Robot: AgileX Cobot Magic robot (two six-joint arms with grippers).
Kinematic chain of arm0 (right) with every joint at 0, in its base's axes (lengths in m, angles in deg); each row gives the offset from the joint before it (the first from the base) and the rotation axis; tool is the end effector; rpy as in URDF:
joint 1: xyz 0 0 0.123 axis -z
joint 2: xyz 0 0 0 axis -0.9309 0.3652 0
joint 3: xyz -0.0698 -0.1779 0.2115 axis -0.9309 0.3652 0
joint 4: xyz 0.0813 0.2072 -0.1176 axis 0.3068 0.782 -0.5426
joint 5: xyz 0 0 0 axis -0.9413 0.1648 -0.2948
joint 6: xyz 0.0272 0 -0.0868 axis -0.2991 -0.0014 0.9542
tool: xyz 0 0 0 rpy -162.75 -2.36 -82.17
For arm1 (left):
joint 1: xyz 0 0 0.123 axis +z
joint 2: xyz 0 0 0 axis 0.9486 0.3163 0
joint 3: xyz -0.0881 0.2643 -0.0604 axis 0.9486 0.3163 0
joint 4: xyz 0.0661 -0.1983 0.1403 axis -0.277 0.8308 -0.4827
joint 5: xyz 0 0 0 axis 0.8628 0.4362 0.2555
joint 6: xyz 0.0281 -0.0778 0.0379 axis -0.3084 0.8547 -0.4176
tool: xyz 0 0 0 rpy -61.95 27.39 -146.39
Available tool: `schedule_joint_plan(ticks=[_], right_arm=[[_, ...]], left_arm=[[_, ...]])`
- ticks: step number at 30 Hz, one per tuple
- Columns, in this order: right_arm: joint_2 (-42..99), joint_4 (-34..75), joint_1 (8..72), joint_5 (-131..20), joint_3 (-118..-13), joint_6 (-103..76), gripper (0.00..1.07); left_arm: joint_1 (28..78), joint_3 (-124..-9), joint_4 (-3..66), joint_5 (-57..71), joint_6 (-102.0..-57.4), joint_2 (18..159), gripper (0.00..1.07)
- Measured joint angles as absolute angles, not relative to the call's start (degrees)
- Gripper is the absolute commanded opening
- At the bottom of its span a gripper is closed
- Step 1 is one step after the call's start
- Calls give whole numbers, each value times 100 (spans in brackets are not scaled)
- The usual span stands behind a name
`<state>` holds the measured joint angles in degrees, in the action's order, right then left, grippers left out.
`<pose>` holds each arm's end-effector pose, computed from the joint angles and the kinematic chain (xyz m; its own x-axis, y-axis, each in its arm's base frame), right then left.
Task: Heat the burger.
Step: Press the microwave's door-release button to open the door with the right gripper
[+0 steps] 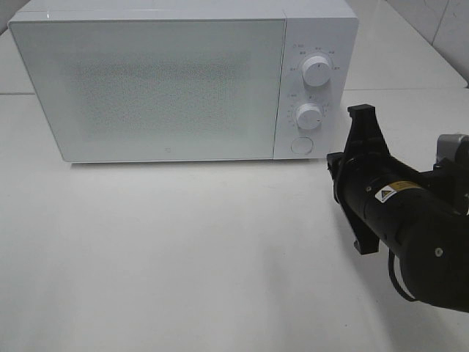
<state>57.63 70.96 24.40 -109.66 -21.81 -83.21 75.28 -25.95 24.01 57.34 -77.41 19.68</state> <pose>0.2213 0.1328 0.1438 -0.0600 0.9908 -0.1212 0.3032 0.1338 0.9435 -0.0086 -0.0104 0.2819 -0.4444 -0.0613 -0.8937 0.0176 0.9969 -0.0771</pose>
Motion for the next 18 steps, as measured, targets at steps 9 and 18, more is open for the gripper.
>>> schedule_joint_plan(ticks=[9,18], right_arm=[[6044,7113,2440,-10972,-2370,-8957,0],[6520,7119,2440,-10972,-2828,-8974,0]], left_arm=[[7528,-2595,2401,5734,-7741,1968,100],[7528,-2595,2401,5734,-7741,1968,100]])
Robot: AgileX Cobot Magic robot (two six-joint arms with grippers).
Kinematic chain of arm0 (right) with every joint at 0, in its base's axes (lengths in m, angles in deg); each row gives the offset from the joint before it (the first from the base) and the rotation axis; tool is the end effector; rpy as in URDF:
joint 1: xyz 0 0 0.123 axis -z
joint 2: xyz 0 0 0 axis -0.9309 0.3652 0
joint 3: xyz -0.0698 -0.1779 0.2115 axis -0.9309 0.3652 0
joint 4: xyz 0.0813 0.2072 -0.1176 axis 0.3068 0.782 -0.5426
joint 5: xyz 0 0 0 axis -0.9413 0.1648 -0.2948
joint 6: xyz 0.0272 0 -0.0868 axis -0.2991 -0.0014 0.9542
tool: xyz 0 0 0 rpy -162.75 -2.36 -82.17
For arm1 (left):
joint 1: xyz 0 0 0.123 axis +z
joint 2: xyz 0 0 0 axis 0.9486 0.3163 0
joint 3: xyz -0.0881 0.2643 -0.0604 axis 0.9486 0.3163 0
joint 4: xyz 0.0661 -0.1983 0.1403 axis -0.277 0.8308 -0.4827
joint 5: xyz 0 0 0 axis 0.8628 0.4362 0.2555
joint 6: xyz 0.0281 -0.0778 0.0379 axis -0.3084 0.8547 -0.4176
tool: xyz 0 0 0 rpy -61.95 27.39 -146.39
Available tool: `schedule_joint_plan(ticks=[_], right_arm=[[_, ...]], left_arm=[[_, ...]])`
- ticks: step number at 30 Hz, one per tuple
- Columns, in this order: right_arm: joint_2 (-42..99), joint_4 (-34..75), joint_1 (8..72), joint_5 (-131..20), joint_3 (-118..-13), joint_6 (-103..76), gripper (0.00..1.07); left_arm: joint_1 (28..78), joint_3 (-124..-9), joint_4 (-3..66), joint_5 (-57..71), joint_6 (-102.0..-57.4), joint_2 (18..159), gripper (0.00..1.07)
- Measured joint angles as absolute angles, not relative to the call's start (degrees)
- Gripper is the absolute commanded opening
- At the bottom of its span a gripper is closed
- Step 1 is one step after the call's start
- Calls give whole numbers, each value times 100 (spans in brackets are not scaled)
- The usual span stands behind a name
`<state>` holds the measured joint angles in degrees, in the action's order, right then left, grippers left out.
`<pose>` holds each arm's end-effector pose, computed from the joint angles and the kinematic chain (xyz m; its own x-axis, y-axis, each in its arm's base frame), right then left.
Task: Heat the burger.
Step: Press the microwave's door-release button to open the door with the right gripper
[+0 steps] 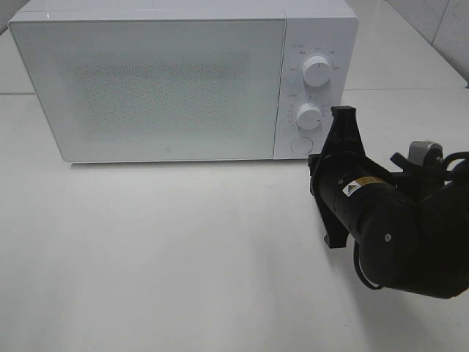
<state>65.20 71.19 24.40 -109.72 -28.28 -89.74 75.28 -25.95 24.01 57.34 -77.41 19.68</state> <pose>0.2432 0.1538 0.1281 -0.0213 0.9995 -0.0253 0.3212 0.0308 0.9465 -0.0086 -0.0104 0.2819 -0.4444 -0.0613 -0.8937 0.0176 0.9969 -0.0771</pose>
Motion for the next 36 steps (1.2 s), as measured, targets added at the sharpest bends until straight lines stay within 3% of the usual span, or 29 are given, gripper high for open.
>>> schedule_joint_plan(ticks=[36], right_arm=[[7923,6816,3128,-10978,-4232,-8888,0]], left_arm=[[7528,-2595,2401,5734,-7741,1968,100]])
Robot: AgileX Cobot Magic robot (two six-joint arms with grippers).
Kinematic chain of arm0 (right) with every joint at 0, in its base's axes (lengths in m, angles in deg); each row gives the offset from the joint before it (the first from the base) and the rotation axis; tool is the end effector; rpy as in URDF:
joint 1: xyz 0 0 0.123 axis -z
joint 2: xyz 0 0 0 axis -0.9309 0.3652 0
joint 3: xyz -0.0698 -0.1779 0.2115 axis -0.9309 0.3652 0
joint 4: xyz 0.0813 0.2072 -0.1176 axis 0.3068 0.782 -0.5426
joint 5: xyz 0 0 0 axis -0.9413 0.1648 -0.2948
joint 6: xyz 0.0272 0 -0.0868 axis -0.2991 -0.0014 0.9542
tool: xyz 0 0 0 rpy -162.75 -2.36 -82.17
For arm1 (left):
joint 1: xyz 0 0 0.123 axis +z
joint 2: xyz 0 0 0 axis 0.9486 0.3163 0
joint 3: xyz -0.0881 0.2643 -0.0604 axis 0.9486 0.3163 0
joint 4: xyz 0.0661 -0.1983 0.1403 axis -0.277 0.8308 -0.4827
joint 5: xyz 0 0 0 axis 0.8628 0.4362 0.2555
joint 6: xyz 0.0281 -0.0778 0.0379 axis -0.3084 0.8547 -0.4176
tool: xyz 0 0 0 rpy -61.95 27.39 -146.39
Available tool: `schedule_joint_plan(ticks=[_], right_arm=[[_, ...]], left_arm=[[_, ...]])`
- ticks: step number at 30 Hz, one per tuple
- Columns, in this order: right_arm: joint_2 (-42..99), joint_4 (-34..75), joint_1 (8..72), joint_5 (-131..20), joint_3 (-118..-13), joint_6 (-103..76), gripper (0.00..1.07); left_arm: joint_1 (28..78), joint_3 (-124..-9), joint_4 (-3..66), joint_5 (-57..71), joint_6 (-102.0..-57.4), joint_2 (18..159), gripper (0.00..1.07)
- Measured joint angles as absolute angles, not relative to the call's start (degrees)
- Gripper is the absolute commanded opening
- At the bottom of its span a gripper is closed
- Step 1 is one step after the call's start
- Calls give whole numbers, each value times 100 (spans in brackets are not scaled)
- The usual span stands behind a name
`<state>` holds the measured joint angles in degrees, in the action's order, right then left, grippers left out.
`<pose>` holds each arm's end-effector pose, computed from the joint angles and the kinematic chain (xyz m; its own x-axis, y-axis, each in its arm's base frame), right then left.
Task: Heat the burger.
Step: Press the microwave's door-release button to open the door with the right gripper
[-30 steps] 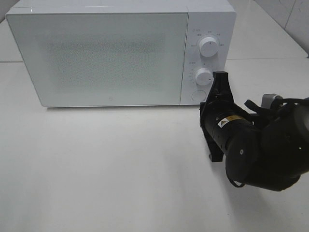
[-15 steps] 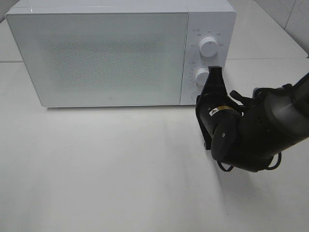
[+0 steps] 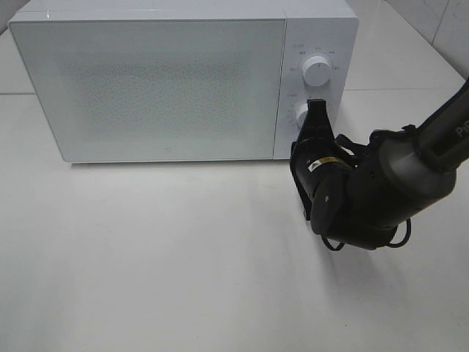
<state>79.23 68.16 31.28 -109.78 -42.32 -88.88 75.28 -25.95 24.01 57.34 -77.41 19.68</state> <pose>0.3086 0.1639 0.0943 0.0451 0.9976 -0.0532 0.3114 0.0365 0.9496 -0.0086 -0.0104 0.2819 -0.4444 -0.0613 -0.8937 0.0176 0.9969 -0.0771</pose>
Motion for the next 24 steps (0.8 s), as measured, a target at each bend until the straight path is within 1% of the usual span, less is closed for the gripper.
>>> schedule_joint_plan(ticks=[8,24], right_arm=[[8026,6804,3294,-10972,-4295,-8951,0],[8347,6856,3306,-10966,-4707,-8957,0]], left_arm=[[7528,-2595,2401,5734,-7741,1968,100],[7528,-2595,2401,5734,-7741,1968,100]])
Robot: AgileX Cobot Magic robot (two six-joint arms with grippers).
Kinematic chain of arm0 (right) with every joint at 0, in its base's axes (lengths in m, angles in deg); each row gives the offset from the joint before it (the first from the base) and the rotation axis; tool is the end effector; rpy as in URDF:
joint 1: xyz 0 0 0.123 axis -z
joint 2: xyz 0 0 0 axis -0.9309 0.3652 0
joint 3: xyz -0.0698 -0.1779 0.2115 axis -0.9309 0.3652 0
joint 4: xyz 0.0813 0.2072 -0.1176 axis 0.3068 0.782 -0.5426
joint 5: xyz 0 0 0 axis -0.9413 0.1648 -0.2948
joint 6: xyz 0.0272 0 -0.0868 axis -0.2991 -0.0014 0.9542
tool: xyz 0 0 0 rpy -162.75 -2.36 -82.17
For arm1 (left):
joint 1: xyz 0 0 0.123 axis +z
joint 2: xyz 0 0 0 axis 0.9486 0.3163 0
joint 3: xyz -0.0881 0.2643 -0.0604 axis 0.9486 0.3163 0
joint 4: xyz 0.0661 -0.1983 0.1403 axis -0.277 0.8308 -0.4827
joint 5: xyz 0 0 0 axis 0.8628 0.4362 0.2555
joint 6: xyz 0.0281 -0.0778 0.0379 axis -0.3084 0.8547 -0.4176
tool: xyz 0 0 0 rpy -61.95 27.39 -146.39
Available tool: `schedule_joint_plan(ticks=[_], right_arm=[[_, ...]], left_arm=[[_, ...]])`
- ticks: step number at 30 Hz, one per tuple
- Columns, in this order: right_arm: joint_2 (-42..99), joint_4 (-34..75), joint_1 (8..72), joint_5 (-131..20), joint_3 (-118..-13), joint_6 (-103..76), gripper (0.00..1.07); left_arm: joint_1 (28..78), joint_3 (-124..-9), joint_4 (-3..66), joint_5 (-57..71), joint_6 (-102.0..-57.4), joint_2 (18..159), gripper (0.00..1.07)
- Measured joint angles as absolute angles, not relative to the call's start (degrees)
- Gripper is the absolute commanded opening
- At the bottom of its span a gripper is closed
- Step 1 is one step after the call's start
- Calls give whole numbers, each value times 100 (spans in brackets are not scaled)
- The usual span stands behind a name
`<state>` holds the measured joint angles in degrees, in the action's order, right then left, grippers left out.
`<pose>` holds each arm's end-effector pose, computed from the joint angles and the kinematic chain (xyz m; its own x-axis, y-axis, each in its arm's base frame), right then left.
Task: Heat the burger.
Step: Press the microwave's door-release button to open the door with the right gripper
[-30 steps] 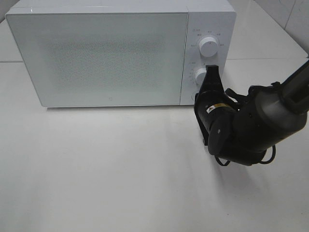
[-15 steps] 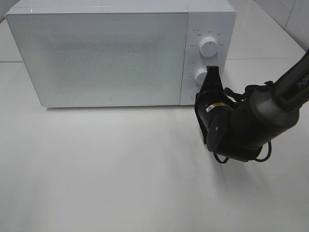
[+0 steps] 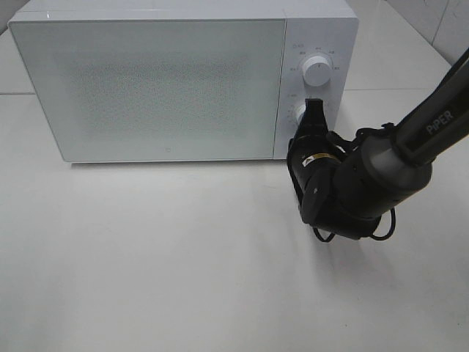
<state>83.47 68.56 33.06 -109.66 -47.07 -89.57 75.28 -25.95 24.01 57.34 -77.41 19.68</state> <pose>0.3285 0.1646 0.0822 0.0859 0.9957 -0.0339 0.3079 0.0059 0.9514 -0.0086 -0.0104 0.2819 -0.4444 -0.0613 -0.8937 0.0176 0.9969 -0.0771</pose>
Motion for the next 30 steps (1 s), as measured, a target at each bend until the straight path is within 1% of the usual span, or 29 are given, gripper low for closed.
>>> schedule_joint_plan(ticks=[10,30], right_arm=[[8640,7096,3306,-10966,-4965,-8957,0],[8720,7457,3369,-10926,-5217,-8739,0]], left_arm=[[7528,-2595,2401,5734,-7741,1968,100],[7528,-2595,2401,5734,-7741,1968,100]])
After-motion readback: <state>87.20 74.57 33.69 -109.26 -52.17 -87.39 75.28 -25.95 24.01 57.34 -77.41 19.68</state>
